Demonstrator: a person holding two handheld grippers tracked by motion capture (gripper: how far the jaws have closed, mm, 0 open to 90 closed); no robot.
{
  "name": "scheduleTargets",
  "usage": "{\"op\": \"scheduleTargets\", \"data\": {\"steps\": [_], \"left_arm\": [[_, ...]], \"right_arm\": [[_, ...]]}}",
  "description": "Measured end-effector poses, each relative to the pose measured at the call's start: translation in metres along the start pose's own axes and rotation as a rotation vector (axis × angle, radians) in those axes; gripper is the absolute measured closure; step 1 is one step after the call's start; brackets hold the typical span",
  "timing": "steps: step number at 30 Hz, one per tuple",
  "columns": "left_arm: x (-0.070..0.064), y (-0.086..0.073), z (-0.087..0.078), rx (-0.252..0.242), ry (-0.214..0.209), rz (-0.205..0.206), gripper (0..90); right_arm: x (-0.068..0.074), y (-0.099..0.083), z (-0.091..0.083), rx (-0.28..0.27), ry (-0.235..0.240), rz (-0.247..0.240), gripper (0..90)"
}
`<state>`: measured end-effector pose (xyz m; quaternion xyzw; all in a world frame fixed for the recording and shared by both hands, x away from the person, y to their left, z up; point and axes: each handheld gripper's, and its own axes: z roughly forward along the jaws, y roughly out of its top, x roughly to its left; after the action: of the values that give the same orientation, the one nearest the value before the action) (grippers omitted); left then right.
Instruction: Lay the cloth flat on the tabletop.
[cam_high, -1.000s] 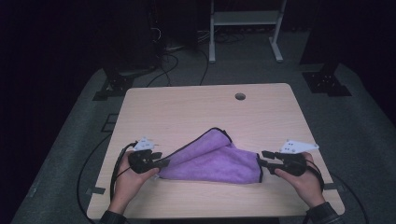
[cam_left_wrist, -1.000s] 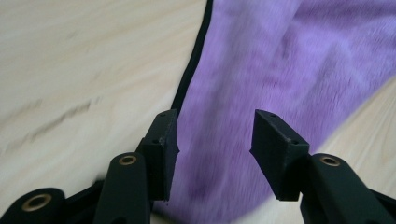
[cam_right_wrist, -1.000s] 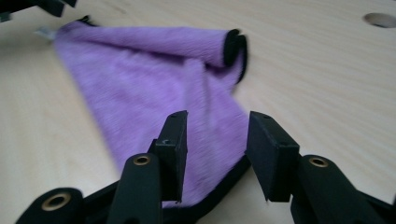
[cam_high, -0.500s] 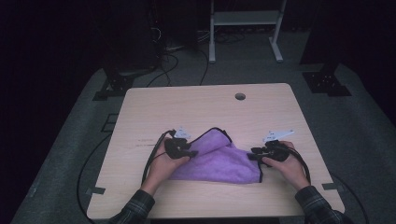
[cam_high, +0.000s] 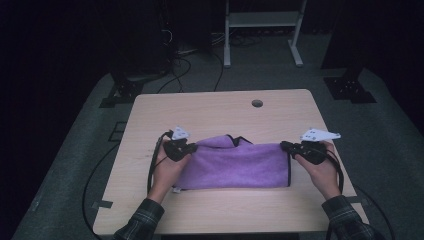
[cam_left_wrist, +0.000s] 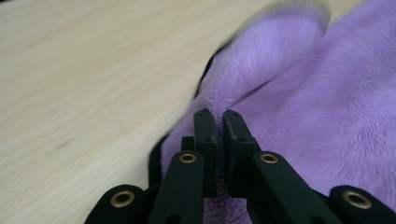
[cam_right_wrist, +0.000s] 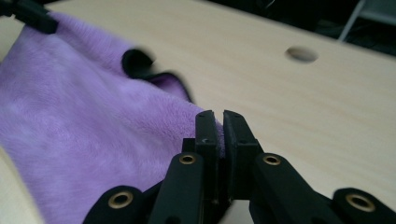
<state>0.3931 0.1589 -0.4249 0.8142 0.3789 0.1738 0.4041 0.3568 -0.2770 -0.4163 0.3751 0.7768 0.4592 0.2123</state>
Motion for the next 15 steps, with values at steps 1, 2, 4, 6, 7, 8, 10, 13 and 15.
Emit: {"op": "scheduleTargets", "data": {"steps": [1, 2, 4, 6, 7, 8, 10, 13, 15], "left_arm": [[0.003, 0.001, -0.003, -0.017, 0.003, -0.009, 86.0], [0.006, 0.002, -0.006, -0.032, -0.006, -0.020, 86.0], [0.007, 0.005, -0.010, -0.061, -0.007, -0.025, 86.1], [0.005, 0.010, -0.017, -0.078, 0.000, -0.016, 86.1], [0.005, 0.012, -0.020, -0.087, 0.003, -0.010, 86.1], [0.005, 0.014, -0.023, -0.100, 0.004, -0.010, 86.1], [0.005, 0.018, -0.030, -0.124, 0.003, -0.014, 86.1], [0.004, 0.024, -0.039, -0.152, 0.011, -0.004, 86.0], [0.004, 0.028, -0.041, -0.175, 0.014, -0.004, 86.0]], "right_arm": [[-0.001, 0.002, -0.003, -0.017, -0.008, 0.000, 84.5], [-0.003, 0.004, -0.007, -0.042, -0.006, 0.009, 84.5], [-0.001, 0.010, -0.013, -0.076, -0.004, 0.004, 84.6], [0.005, 0.018, -0.019, -0.097, -0.020, -0.036, 84.6], [0.009, 0.023, -0.023, -0.112, -0.027, -0.051, 84.6], [0.011, 0.026, -0.026, -0.127, -0.027, -0.058, 84.6], [0.013, 0.032, -0.032, -0.157, -0.026, -0.064, 84.6], [0.015, 0.041, -0.040, -0.190, -0.025, -0.074, 84.6], [0.015, 0.045, -0.042, -0.204, -0.033, -0.074, 84.6]]}}
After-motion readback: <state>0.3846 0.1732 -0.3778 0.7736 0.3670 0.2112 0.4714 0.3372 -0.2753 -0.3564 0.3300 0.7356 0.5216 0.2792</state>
